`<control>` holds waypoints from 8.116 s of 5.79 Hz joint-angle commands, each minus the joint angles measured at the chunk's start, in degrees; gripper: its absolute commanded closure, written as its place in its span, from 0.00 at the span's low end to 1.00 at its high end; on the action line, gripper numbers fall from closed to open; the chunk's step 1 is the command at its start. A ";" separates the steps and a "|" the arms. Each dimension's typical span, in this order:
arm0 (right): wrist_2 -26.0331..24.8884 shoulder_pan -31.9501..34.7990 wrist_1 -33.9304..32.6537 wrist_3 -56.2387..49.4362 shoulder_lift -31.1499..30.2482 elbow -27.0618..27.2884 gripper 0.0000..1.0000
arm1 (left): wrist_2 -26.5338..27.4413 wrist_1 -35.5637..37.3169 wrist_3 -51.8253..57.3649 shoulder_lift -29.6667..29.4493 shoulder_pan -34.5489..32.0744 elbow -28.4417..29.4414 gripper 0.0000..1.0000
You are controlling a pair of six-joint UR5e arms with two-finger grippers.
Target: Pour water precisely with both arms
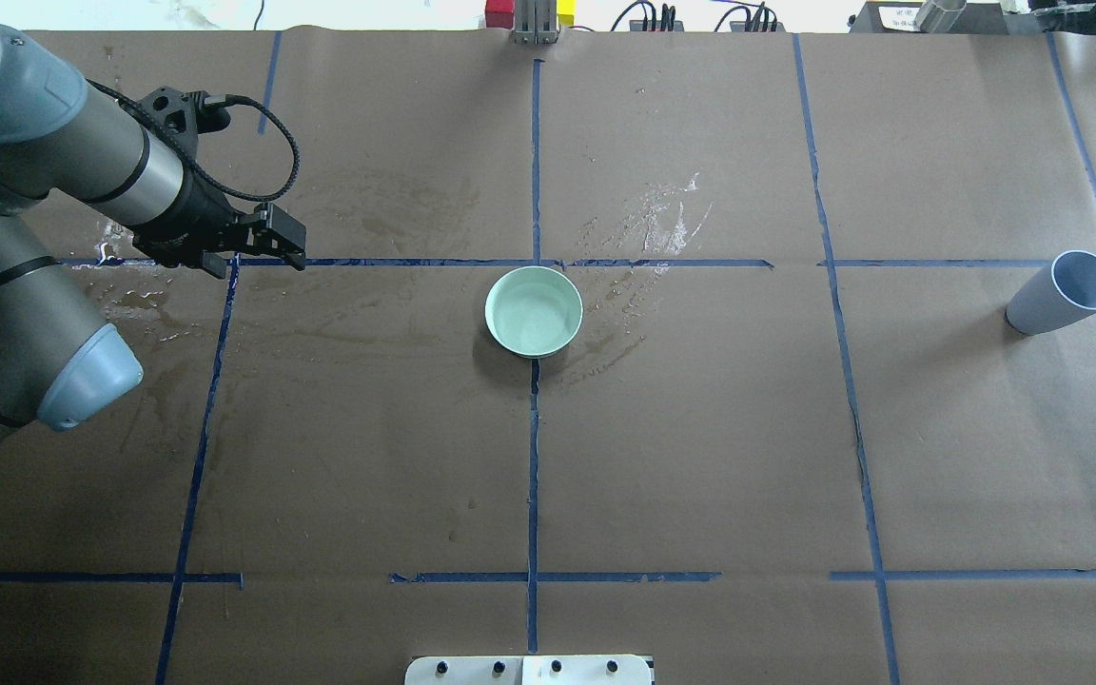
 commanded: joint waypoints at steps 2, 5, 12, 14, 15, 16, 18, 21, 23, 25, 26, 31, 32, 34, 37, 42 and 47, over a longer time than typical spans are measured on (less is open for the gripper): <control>21.03 15.22 -28.42 -27.22 3.97 0.13 0.00 | 3.06 0.17 -3.83 -3.75 2.87 1.37 0.00; 30.02 18.68 -64.10 -43.66 9.66 0.31 0.00 | 6.68 1.32 -11.55 -11.03 8.14 4.43 0.00; 32.93 18.68 -64.57 -43.67 1.08 5.14 0.00 | 14.25 0.35 -20.79 -22.04 14.57 17.89 0.03; 32.93 18.68 -64.57 -43.67 1.08 5.14 0.00 | 14.25 -2.44 -23.60 -22.49 15.35 21.13 0.06; 32.93 18.68 -64.57 -43.67 1.08 5.14 0.00 | 14.33 -3.51 -23.79 -22.49 15.79 22.11 0.06; 32.93 18.68 -64.57 -43.67 1.08 5.14 0.00 | 14.34 -3.52 -23.88 -22.49 16.32 22.29 0.06; 32.85 18.68 -64.57 -43.67 1.08 5.14 0.00 | 14.34 -3.52 -23.96 -22.49 16.59 22.56 0.31; 32.84 18.68 -64.57 -43.67 1.08 5.14 0.00 | 14.25 -3.60 -23.96 -22.58 16.68 22.56 0.95; 32.84 18.68 -64.57 -43.67 1.08 5.14 0.00 | 14.25 -3.69 -23.88 -22.66 16.59 22.38 0.99; 32.84 18.68 -64.57 -43.49 1.08 5.06 0.00 | 12.42 -3.43 -23.35 -22.67 14.15 20.98 1.00; 32.84 18.68 -64.57 -43.41 1.08 5.05 0.00 | 6.66 -3.34 -23.00 -21.97 11.08 20.10 1.00; 32.84 18.68 -64.57 -43.40 1.08 4.88 0.00 | -9.98 -6.48 5.16 2.95 -7.19 6.92 1.00; 32.84 18.68 -64.57 -43.40 1.08 4.88 0.00 | -14.88 -13.03 9.22 9.79 -11.67 7.35 1.00; 32.84 18.68 -64.57 -43.40 1.08 4.97 0.00 | -17.83 -19.84 18.61 20.18 -16.62 7.88 1.00; 32.84 18.68 -64.48 -43.40 1.08 4.97 0.00 | -16.69 -36.75 21.49 26.56 -17.95 17.13 1.00; 32.84 18.68 -64.13 -43.58 1.08 5.14 0.00 | -13.44 -41.40 10.16 22.79 -17.16 22.29 1.00; 32.84 18.68 -64.13 -43.58 1.08 5.05 0.00 | -13.44 -41.22 10.05 22.78 -14.44 22.38 0.91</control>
